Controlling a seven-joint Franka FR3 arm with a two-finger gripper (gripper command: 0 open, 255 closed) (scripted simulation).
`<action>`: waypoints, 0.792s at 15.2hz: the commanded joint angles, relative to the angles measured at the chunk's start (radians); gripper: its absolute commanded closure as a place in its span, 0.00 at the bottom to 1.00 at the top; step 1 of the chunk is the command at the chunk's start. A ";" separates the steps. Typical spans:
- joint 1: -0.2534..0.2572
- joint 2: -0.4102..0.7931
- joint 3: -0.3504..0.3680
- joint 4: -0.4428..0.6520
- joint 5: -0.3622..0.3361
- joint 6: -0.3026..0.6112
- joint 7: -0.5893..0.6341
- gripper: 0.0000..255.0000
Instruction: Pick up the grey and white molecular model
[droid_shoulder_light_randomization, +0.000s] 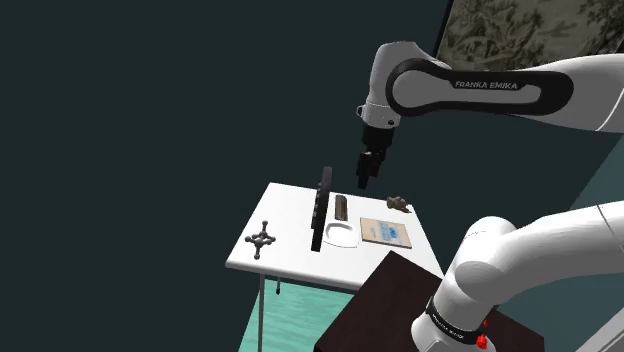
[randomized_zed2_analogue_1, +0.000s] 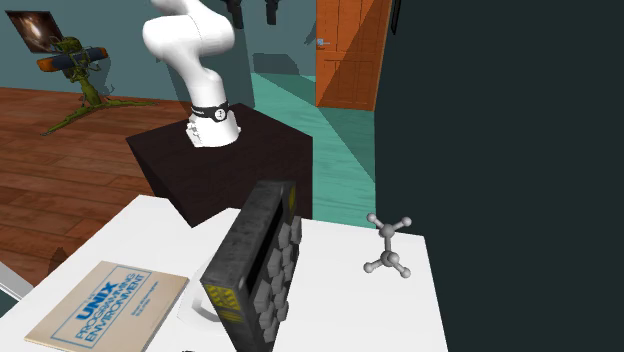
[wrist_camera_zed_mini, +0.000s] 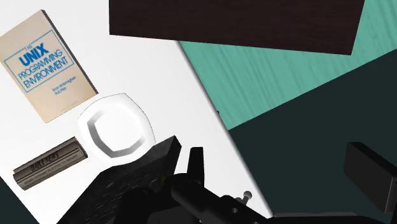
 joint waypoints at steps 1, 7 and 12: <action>0.000 0.000 0.000 0.000 0.000 0.000 0.000 0.00; -0.002 0.185 0.049 -0.019 0.015 0.199 0.075 0.00; -0.009 0.368 0.087 0.007 0.011 0.352 0.140 0.00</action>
